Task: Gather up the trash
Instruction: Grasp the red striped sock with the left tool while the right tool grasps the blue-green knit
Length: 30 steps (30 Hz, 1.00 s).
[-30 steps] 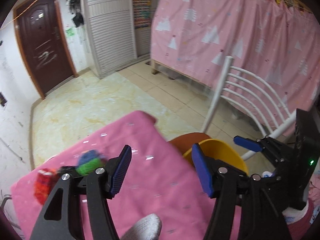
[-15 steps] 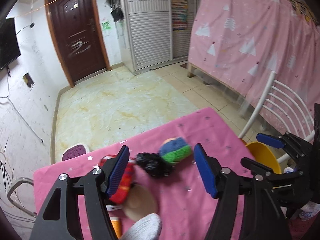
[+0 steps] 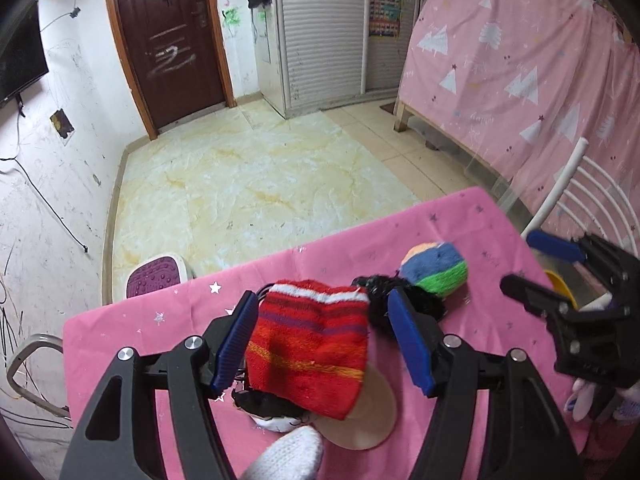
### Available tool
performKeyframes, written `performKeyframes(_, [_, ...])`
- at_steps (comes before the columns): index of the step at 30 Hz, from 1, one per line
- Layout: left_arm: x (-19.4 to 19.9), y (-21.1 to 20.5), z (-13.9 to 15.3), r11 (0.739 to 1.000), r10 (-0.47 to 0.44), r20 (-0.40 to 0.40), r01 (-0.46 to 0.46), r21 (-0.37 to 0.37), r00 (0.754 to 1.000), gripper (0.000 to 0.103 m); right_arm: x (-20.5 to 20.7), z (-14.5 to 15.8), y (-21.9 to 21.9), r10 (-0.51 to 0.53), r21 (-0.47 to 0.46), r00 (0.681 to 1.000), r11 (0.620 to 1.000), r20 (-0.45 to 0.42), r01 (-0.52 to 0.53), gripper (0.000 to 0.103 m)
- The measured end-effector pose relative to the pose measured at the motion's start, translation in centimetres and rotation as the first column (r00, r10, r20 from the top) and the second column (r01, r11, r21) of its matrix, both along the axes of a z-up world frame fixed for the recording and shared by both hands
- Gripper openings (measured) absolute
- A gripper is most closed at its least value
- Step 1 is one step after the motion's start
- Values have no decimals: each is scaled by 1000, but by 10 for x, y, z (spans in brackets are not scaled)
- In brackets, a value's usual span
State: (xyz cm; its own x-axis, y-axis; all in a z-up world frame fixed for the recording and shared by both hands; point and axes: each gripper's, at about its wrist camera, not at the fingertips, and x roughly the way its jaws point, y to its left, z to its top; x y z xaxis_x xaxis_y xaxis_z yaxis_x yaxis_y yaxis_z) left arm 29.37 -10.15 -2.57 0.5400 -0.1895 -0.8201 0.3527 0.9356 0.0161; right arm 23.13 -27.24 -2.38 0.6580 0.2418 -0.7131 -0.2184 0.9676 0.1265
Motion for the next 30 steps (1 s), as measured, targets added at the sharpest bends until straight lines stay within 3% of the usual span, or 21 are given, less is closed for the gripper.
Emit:
performKeyframes(6, [5, 8, -18, 1000, -9, -23, 9, 4, 1000, 59, 21, -11, 6, 17, 15, 999, 1000, -35, -17, 66])
performKeyframes(8, [4, 13, -21, 1000, -13, -37, 12, -24, 999, 44, 26, -14, 9, 23, 10, 999, 1000, -42, -23, 66])
performKeyframes(9, [3, 15, -21, 999, -17, -40, 15, -35, 999, 42, 28, -16, 10, 26, 9, 999, 1000, -47, -26, 66])
performKeyframes(11, [0, 18, -18, 999, -21, -31, 19, -48, 999, 22, 33, -19, 14, 32, 7, 998, 999, -55, -32, 66])
performKeyframes(14, [-2, 21, -18, 998, -20, -37, 17, -61, 999, 6, 41, -24, 17, 42, 17, 996, 999, -73, -40, 66])
performKeyframes(30, [-20, 56, 17, 987, 50, 22, -46, -153, 999, 3, 58, -50, 22, 59, 36, 985, 998, -159, -54, 65])
